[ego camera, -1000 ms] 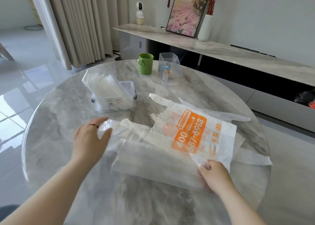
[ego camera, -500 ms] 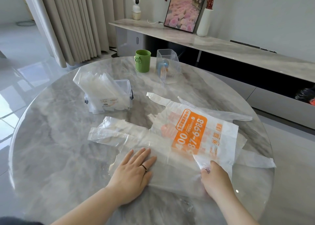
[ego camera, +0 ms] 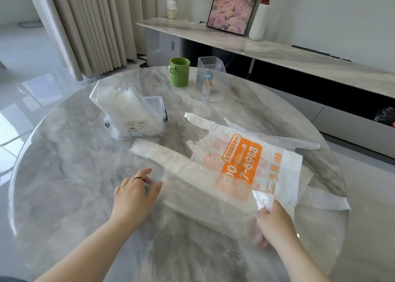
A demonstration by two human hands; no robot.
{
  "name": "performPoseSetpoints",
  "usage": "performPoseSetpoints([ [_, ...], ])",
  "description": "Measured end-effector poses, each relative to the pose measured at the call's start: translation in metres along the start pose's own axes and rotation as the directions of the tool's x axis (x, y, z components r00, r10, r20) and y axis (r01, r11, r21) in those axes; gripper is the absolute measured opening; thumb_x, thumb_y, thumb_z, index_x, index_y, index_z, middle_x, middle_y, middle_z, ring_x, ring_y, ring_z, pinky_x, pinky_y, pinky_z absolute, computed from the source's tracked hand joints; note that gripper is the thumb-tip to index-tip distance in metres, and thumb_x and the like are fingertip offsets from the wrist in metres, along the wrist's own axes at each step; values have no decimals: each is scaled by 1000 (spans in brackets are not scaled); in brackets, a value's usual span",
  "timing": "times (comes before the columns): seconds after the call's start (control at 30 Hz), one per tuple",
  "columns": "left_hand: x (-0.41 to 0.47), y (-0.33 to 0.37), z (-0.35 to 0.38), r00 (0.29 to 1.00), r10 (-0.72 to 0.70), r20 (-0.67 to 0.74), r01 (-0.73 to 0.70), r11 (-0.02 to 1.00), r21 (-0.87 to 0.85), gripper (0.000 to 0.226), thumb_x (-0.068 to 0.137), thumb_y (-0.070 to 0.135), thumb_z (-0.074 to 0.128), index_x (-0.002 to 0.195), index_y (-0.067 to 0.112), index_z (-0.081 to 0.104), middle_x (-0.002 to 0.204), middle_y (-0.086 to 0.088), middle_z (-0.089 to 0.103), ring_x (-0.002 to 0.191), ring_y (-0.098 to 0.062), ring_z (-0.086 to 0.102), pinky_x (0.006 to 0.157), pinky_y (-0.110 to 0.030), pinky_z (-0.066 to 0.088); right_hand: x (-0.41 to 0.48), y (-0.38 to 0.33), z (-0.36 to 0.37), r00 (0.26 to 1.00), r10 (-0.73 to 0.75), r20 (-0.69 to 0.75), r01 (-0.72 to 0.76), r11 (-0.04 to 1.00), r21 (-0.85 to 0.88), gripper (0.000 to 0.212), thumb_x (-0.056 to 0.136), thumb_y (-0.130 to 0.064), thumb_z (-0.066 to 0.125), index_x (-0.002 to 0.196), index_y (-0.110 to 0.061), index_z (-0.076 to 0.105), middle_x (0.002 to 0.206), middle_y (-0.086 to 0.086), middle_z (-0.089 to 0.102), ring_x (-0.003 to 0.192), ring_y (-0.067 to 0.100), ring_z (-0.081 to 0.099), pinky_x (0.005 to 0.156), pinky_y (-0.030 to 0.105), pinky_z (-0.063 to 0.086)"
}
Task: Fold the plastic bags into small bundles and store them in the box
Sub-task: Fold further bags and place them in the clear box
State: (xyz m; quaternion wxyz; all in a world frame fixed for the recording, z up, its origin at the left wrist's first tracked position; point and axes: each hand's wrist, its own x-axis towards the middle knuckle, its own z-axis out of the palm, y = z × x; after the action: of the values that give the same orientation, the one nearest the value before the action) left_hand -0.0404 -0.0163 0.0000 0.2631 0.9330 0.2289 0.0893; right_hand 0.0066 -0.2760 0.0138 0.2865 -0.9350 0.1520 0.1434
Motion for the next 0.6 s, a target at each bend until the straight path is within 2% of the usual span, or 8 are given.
performPoseSetpoints([
  [0.13, -7, 6, 6, 995, 23, 94, -36, 990, 135, 42, 94, 42, 39, 133, 26, 37, 120, 10, 52, 123, -13, 37, 98, -24, 16, 2, 2, 1, 1000, -4, -18, 3, 1000, -11, 34, 97, -13, 32, 127, 1, 40, 110, 20, 60, 95, 33, 59, 73, 31, 42],
  [0.17, -8, 7, 8, 996, 28, 90, -40, 991, 125, 34, 94, 40, 40, 125, 25, 44, 122, 12, 52, 120, -11, 38, 96, -24, 15, 2, 2, 1, 1000, -6, -24, 6, 1000, -13, 33, 97, -13, 32, 126, 1, 40, 106, 19, 60, 90, 31, 58, 71, 30, 41],
  [0.23, -8, 11, 9, 998, 13, 61, -18, 996, 84, 19, 95, 35, 40, 87, 21, 51, 124, 17, 50, 106, -9, 43, 89, -23, 14, 2, 3, 1, 1000, -8, -28, 8, 1000, -8, 32, 97, -13, 34, 124, 0, 41, 104, 18, 59, 87, 30, 55, 69, 29, 40],
  [0.33, -9, 12, 7, 998, 15, 57, -18, 998, 61, 31, 95, 29, 42, 65, 21, 38, 119, 18, 51, 89, -7, 43, 77, -20, 11, 0, 2, -2, 999, -10, -33, 10, 1000, -8, 30, 96, -15, 37, 123, -1, 43, 107, 15, 58, 98, 32, 56, 72, 30, 41],
  [0.43, -15, 8, 4, 999, 8, 45, -9, 999, 39, 22, 96, 28, 40, 74, 23, 38, 110, 17, 55, 88, -12, 46, 76, -18, 10, -2, 3, -3, 999, -34, -11, 33, 999, -23, 25, 96, -18, 39, 115, -4, 47, 101, 12, 58, 89, 27, 51, 71, 26, 35],
  [0.5, -21, 5, -4, 997, 9, 73, -17, 994, 106, 11, 97, 29, 36, 102, 25, 45, 87, 16, 54, 85, -13, 40, 80, -18, 12, -5, 3, -2, 998, -55, 10, 56, 997, -44, 10, 95, -20, 40, 94, -12, 45, 90, 6, 53, 82, 23, 45, 68, 26, 33],
  [0.53, -25, 3, -10, 996, 23, 86, -38, 985, 170, 21, 97, 29, 35, 117, 27, 41, 77, 15, 52, 84, -12, 39, 82, -19, 13, -7, 2, 1, 998, -68, 18, 69, 996, -60, 15, 96, -22, 40, 82, -15, 40, 83, 3, 50, 80, 23, 45, 66, 27, 33],
  [0.6, -33, 2, -24, 989, 40, 145, -79, 959, 272, 30, 97, 29, 34, 127, 29, 32, 70, 13, 51, 81, -11, 41, 86, -19, 16, -12, 1, 5, 994, -105, 35, 108, 989, -105, 31, 96, -24, 39, 67, -20, 30, 70, -3, 43, 77, 23, 45, 59, 28, 33],
])
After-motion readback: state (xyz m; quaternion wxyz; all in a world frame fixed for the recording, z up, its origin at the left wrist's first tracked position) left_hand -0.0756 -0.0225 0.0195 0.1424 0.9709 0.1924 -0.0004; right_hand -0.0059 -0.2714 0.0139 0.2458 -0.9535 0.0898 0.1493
